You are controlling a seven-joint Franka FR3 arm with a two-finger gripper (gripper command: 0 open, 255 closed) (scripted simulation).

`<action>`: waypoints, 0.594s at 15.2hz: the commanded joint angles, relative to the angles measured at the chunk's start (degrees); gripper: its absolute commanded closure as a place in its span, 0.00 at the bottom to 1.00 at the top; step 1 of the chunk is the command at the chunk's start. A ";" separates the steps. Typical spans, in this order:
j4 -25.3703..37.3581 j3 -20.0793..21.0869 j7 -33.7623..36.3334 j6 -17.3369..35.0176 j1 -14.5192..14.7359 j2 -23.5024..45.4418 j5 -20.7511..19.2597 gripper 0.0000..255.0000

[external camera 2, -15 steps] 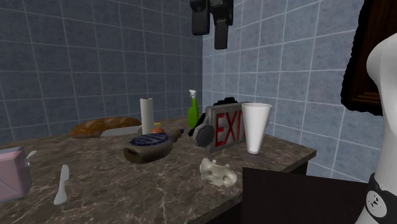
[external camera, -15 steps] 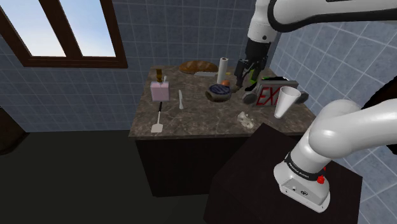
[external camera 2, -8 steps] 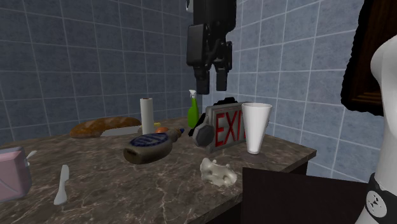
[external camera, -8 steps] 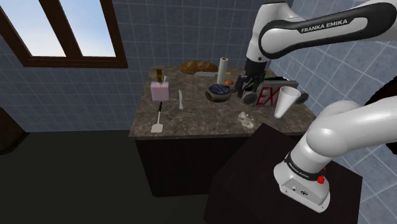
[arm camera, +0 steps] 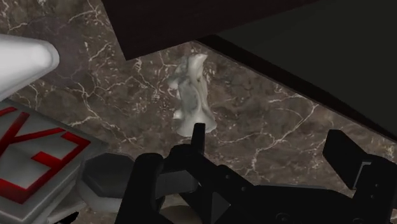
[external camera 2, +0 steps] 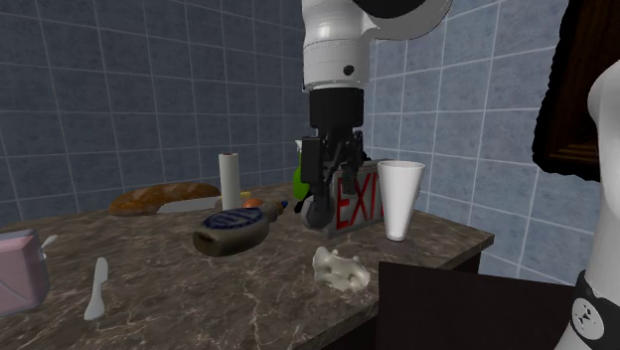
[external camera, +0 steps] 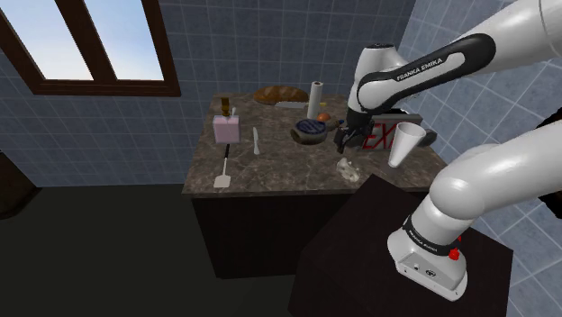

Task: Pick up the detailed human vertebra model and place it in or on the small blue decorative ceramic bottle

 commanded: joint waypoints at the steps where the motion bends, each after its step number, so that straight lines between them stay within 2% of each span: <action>1: -0.77 -0.75 0.04 4.42 -1.46 3.66 -1.21 0.00; 9: -0.67 -4.03 1.07 22.70 -7.72 22.37 -7.13 0.00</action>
